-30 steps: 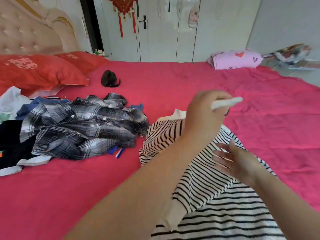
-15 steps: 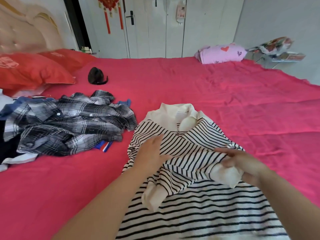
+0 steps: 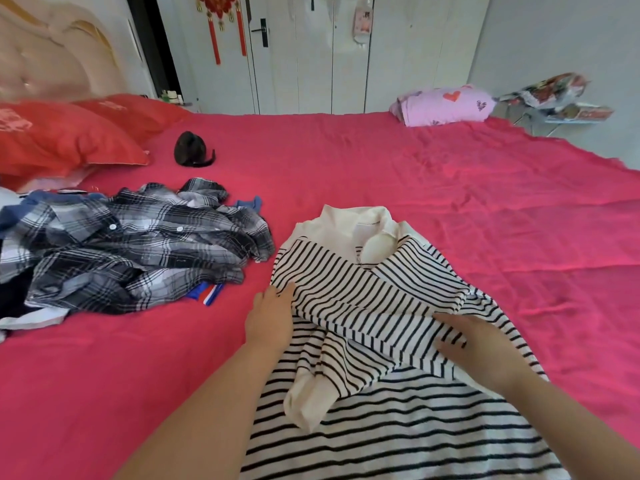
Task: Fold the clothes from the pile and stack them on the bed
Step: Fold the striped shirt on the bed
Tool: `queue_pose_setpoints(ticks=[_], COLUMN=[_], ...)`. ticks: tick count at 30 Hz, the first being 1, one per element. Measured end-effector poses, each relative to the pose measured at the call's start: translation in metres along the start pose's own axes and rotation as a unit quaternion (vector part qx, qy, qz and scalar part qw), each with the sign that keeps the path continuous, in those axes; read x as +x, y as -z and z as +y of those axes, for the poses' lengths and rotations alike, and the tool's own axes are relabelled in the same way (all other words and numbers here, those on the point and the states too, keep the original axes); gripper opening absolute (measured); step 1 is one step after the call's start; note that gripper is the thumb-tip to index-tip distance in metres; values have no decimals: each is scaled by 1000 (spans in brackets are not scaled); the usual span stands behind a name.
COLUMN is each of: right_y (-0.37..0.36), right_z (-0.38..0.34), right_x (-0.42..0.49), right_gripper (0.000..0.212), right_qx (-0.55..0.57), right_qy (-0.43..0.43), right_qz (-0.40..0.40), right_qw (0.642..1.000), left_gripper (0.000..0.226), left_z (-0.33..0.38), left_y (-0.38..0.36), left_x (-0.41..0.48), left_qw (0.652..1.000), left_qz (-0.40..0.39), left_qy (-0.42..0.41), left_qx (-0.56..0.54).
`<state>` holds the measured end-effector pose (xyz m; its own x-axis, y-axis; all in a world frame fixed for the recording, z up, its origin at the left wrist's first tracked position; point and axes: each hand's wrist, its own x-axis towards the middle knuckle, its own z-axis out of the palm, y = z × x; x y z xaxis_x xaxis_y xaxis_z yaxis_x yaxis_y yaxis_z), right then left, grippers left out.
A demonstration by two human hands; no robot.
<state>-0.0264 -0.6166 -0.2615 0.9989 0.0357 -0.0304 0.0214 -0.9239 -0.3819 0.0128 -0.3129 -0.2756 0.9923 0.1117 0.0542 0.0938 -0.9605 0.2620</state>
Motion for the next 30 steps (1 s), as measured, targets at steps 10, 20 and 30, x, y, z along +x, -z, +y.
queue_pose_setpoints(ticks=[10, 20, 30], right_y=[12, 8, 10], right_z=[2, -12, -38], right_x=[19, 25, 36], right_gripper=[52, 30, 22], right_qx=[-93, -42, 29], right_qy=[-57, 5, 17], right_qz=[-40, -24, -44], right_qw=[993, 999, 998], left_gripper=[54, 30, 52], left_z=[-31, -19, -51], left_y=[6, 17, 25], left_x=[0, 24, 34], left_qw=[994, 994, 996], left_qz=[46, 67, 39], left_qy=[59, -73, -81], left_qx=[-73, 44, -22])
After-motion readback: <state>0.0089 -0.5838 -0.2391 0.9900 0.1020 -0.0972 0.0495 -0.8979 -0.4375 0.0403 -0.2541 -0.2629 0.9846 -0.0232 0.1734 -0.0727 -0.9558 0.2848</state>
